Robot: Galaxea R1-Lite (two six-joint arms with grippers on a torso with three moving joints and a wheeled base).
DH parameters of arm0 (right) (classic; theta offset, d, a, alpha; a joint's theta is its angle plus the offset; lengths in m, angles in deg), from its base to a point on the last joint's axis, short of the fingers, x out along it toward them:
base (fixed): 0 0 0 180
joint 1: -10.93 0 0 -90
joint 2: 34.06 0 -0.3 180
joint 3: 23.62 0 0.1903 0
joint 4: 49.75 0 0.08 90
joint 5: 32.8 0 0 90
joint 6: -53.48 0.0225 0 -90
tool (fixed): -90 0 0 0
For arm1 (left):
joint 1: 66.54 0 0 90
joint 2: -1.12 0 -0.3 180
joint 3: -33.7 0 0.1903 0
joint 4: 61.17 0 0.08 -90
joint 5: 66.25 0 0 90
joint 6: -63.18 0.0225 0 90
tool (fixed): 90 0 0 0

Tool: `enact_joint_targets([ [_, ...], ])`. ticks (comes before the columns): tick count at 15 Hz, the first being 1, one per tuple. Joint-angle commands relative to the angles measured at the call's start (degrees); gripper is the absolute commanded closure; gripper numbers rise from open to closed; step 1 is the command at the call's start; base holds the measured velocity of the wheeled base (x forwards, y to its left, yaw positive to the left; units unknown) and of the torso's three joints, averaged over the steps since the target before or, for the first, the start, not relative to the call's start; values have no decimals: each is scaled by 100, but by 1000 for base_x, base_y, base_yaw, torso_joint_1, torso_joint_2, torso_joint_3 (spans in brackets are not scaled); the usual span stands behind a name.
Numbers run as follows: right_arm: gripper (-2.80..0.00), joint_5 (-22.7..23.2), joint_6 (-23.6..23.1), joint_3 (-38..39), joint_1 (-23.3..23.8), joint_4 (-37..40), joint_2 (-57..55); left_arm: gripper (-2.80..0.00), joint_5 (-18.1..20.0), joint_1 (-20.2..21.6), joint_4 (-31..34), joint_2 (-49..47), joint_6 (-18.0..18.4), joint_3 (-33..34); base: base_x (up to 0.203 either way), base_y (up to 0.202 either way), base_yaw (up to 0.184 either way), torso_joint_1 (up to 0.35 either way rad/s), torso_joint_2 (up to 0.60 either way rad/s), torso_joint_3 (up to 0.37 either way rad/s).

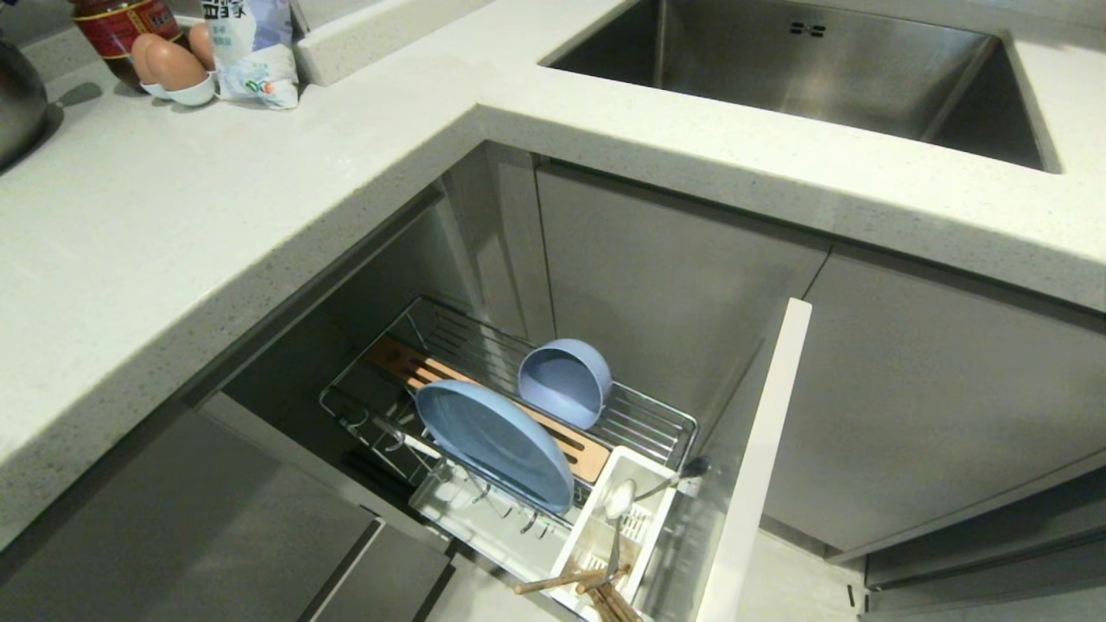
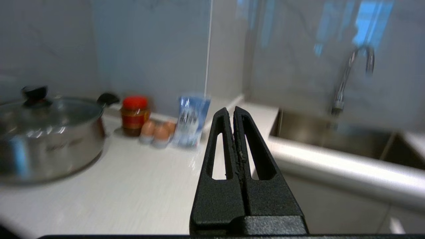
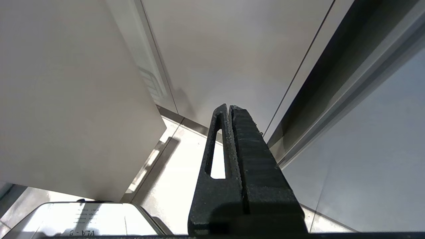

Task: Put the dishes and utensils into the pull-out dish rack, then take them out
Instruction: Take the plate out of the cupboard

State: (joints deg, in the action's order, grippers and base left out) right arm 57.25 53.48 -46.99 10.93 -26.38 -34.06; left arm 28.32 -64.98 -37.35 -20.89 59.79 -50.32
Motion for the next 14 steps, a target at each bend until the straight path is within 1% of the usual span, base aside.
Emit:
enact_joint_targets([
  [1, 0, 3, 0, 0, 0, 0, 0, 0, -90, 34, -434, -1584, -455, -668, 0, 0, 0, 0, 0, 0],
  [3, 0, 4, 0, 0, 0, 0, 0, 0, -318, -4, -695, -2416, -1483, -1206, 0, 0, 0, 0, 0, 0],
  [4, 0, 4, 0, 0, 0, 0, 0, 0, -465, -169, -618, -2774, -1892, -1463, 0, 0, 0, 0, 0, 0],
  [6, 0, 4, 0, 0, 0, 0, 0, 0, -745, -904, -258, -3119, -2291, -1622, 0, 0, 0, 0, 0, 0],
  [8, 0, -3, 0, 0, 0, 0, 0, 0, -1091, -1837, 105, -3470, -2497, -1691, 0, 0, 0, 0, 0, 0],
  [9, 0, -4, 0, 0, 0, 0, 0, 0, -1355, -2344, 245, -3613, -2539, -1705, 0, 0, 0, 0, 0, 0],
  [11, 0, 4, 0, 0, 0, 0, 0, 0, -2047, -3445, 429, -3891, -2587, -1691, 0, 0, 0, 0, 0, 0],
  [12, 0, 4, 0, 0, 0, 0, 0, 0, -2361, -3864, 574, -4054, -2610, -1672, 0, 0, 0, 0, 0, 0],
  [13, 0, -1, 0, 0, 0, 0, 0, 0, -2597, -4150, 972, -4264, -2641, -1661, 0, 0, 0, 0, 0, 0],
  [14, 0, 4, 0, 0, 0, 0, 0, 0, -2693, -4403, 1289, -4352, -2704, -1656, 0, 0, 0, 0, 0, 0],
])
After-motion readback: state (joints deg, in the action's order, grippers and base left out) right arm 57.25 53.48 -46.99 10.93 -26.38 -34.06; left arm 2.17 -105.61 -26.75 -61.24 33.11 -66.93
